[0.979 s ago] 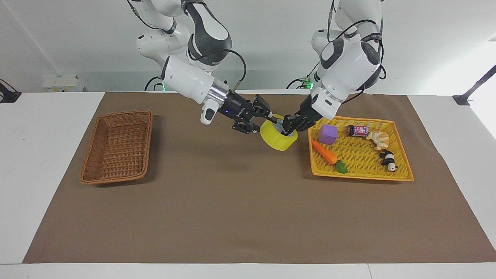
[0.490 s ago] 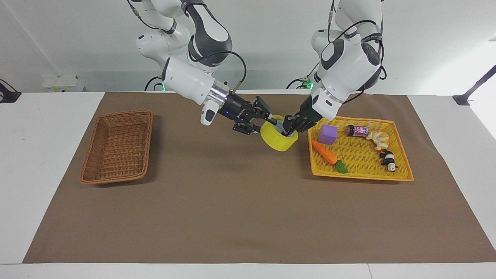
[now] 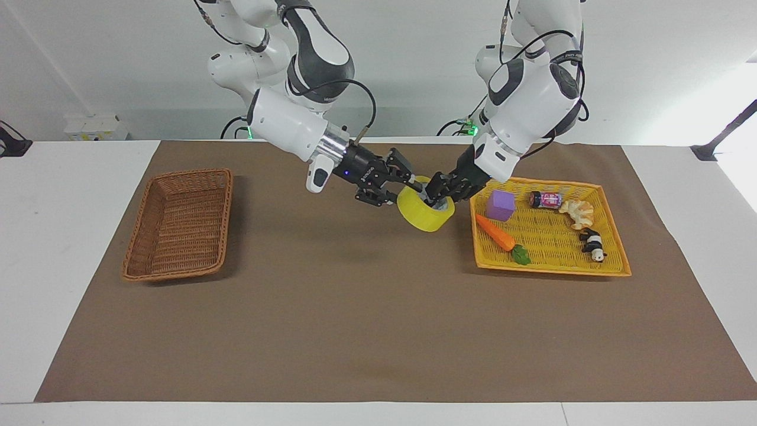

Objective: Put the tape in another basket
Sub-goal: 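Close the right gripper on the tape rim beside the left gripper, then carry the tape toward the wicker basket while the left gripper withdraws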

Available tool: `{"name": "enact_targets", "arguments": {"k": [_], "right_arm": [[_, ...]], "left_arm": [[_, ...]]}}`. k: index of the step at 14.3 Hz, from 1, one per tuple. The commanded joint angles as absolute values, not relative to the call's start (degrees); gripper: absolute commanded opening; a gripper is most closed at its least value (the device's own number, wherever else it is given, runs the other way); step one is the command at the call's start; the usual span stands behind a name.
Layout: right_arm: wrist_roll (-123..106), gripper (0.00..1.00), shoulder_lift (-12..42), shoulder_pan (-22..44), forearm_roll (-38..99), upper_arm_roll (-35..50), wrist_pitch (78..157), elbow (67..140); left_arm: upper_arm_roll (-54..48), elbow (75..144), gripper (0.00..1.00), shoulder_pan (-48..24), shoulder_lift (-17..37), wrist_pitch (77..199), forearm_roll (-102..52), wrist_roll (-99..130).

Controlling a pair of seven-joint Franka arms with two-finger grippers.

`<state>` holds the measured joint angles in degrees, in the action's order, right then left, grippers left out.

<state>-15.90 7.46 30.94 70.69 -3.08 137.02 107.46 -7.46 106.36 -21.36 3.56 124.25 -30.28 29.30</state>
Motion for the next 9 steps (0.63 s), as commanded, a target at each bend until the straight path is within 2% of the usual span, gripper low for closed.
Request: {"name": "enact_targets", "arguments": {"k": [1,3,5,7,9], "right_arm": [[-15.38,0.0,7.29,30.32,71.46,-2.99,136.32,106.96],[-15.47,0.0,6.86,27.09,71.37,-2.99,131.86,107.05],[-16.08,0.0,6.16,23.14,71.37,-2.99,126.59,107.22],[-17.3,0.0,5.8,18.65,71.02,-3.08,120.97,107.31],[-19.07,0.0,4.84,13.47,70.58,-3.16,115.6,108.89]], "left_arm": [[-6.33,105.38,0.99,-20.84,0.98,119.38,-30.41,29.8],[-6.24,105.12,1.0,-17.42,-1.39,115.51,-29.71,29.79],[-5.8,103.46,1.0,-15.13,-3.85,109.29,-22.54,29.8],[-5.89,99.86,1.0,-10.83,-3.96,102.77,-16.55,29.18],[-5.89,99.84,0.99,-6.88,-3.78,102.22,-14.07,26.74]]}}
